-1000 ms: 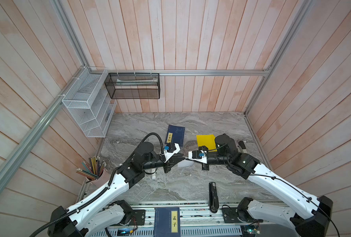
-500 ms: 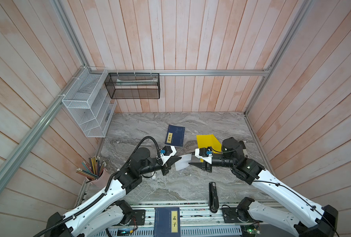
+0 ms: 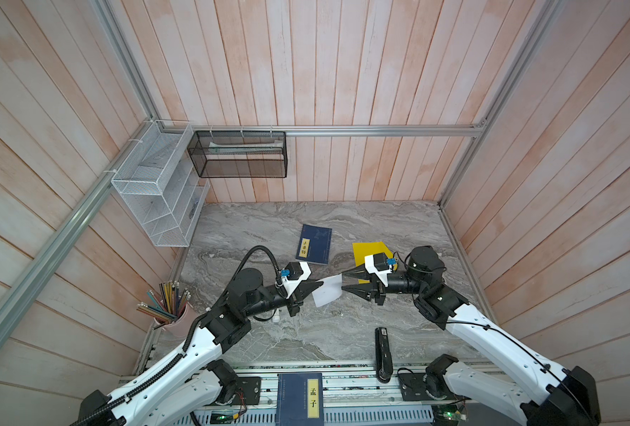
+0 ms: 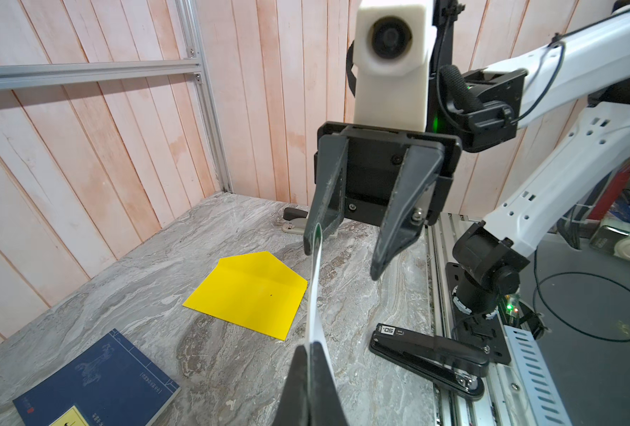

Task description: Place the letter into the envelope and seal it

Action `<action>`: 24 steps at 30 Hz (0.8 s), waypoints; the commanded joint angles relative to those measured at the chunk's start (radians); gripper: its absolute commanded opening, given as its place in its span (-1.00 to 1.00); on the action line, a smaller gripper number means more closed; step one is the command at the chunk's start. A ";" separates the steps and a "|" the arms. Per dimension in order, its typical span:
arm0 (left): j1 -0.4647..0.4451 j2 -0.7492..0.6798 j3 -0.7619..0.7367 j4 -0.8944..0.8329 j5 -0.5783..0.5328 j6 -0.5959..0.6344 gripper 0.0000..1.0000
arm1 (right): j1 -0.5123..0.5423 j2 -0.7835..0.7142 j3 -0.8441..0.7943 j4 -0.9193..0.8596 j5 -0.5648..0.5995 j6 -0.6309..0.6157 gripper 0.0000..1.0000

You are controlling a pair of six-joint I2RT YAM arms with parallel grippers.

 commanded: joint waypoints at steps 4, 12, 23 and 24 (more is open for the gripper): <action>0.004 0.018 -0.004 0.042 0.033 -0.011 -1.00 | -0.015 0.040 0.004 0.124 -0.096 0.085 -0.33; 0.003 0.023 -0.011 0.071 0.030 -0.015 -1.00 | -0.033 0.045 -0.014 0.167 -0.130 0.126 -0.75; 0.003 0.028 -0.029 0.123 0.050 -0.031 -1.00 | -0.043 0.055 -0.029 0.181 -0.119 0.147 -1.00; 0.003 0.030 -0.030 0.123 0.049 -0.029 -1.00 | -0.043 0.056 -0.029 0.189 -0.118 0.152 -1.00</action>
